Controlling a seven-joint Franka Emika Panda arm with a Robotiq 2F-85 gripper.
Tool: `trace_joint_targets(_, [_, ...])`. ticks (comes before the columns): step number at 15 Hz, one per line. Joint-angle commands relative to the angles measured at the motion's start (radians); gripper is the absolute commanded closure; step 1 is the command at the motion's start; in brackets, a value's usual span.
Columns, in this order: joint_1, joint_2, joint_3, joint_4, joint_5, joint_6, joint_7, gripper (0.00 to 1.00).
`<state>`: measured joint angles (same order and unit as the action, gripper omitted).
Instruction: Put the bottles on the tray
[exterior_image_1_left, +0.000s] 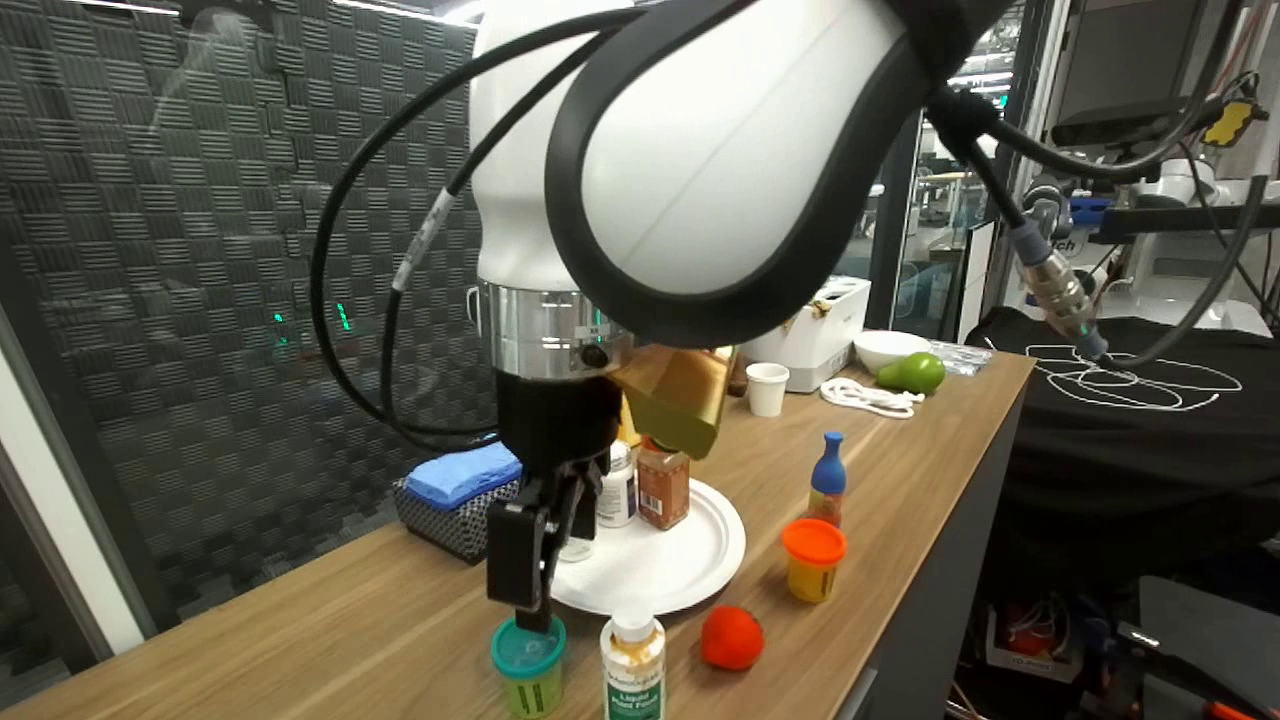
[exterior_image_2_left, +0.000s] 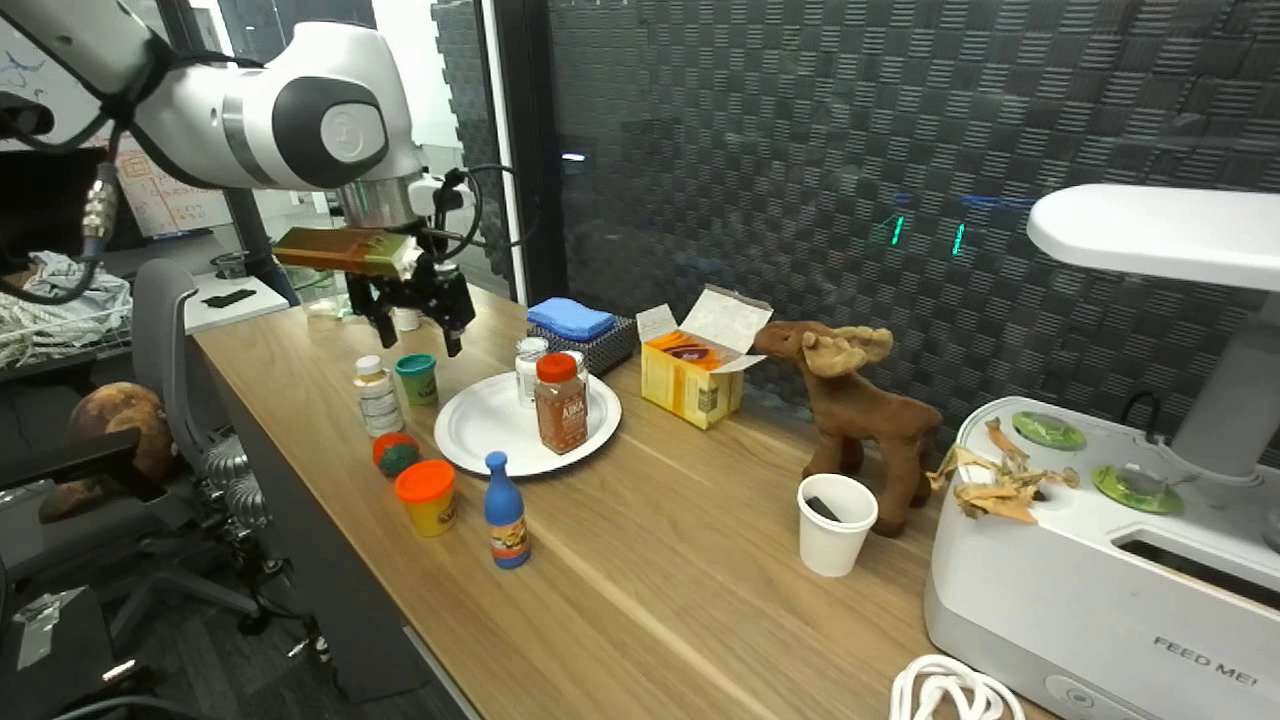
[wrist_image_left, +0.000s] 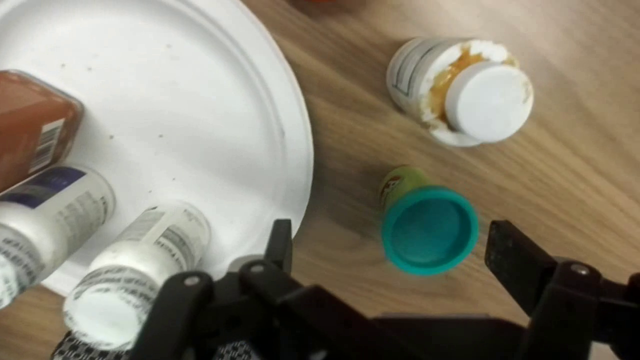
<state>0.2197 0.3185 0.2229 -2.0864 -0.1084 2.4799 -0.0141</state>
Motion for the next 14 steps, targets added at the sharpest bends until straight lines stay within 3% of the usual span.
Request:
trace_joint_targets(1, [0.009,0.013,0.024,-0.013,0.041,-0.009,-0.048,0.00])
trace_joint_targets(7, [0.037,0.050,0.032,0.013,0.020,-0.012,-0.052,0.00])
trace_joint_targets(14, [0.074,0.081,-0.007,0.041,-0.075,0.022,-0.017,0.00])
